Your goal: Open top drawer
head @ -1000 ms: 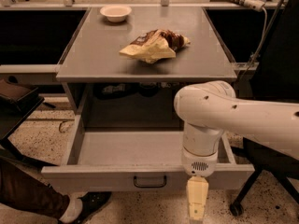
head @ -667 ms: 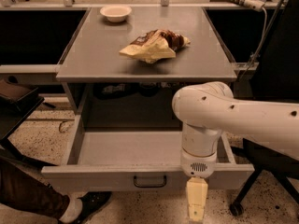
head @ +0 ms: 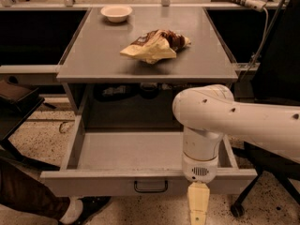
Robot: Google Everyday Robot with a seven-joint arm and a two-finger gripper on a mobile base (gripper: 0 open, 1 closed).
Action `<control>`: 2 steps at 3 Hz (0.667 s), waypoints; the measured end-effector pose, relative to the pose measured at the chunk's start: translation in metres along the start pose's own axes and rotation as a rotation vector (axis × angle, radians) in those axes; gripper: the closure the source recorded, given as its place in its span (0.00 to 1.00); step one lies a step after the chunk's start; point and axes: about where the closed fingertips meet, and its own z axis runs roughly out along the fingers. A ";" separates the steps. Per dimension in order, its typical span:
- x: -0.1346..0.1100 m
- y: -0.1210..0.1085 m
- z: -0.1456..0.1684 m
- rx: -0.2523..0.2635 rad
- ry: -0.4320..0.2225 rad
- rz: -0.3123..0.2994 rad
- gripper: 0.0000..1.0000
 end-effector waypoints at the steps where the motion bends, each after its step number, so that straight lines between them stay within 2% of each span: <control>1: 0.003 0.005 0.001 -0.015 0.000 0.005 0.00; 2: 0.006 0.014 0.003 -0.039 -0.001 0.015 0.00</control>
Offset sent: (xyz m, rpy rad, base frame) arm -0.2265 -0.0823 -0.0693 0.0123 0.6104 -0.2928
